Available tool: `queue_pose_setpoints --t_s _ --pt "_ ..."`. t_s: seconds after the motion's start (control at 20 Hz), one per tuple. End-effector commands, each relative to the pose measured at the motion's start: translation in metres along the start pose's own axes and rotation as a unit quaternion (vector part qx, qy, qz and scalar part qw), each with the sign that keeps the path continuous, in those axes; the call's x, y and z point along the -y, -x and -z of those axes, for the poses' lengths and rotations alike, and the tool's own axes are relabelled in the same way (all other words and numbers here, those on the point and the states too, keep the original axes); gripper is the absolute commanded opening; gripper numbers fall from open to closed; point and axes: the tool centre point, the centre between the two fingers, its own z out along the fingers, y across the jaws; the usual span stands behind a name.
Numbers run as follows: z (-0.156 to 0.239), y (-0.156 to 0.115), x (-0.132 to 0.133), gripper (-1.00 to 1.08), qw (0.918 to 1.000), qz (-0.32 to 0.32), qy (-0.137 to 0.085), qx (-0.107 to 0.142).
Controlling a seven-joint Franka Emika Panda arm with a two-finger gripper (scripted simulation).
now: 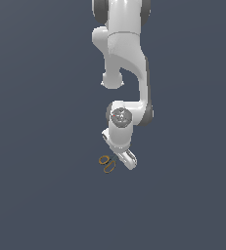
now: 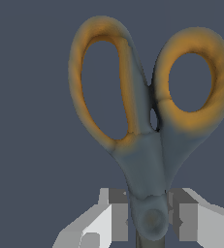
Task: Pick up the object and move it to a goal position.
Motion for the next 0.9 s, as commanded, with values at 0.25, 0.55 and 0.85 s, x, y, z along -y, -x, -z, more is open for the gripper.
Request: queue_pose_setpoints --t_s 0.25,0.55,0.85 --pt "0.050 0.000 0.004 -1.00 1.0000 0.000 -0.001 -0.001" --pt "0.114 0.001 0.009 -1.00 1.0000 0.000 -0.001 0.000" --pt "0.186 0.001 0.015 -1.00 1.0000 -0.001 -0.001 -0.001"
